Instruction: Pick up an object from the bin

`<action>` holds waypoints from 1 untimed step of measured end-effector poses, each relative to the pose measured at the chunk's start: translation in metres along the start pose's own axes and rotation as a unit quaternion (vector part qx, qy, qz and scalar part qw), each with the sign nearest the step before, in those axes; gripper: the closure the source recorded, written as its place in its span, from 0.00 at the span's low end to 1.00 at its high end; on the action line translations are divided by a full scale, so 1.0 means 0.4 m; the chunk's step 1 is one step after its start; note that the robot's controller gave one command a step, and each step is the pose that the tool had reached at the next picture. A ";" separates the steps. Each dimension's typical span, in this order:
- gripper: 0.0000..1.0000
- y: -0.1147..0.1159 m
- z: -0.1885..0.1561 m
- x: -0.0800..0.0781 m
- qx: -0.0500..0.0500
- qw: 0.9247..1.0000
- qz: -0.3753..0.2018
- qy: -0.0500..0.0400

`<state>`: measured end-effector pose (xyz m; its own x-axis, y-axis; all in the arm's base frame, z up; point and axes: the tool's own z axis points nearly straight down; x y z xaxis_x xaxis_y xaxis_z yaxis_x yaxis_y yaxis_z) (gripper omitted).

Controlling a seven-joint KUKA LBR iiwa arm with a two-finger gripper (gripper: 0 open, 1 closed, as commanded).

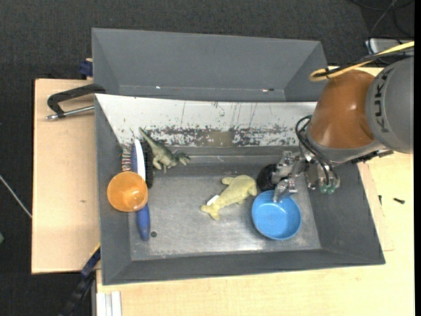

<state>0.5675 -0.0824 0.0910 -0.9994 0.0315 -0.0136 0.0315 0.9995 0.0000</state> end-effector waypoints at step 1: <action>1.00 -0.008 -0.294 -0.016 0.001 1.000 -0.007 -0.001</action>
Offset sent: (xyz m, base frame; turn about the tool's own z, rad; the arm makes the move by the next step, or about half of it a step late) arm 0.0016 -0.0038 0.1115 -0.0133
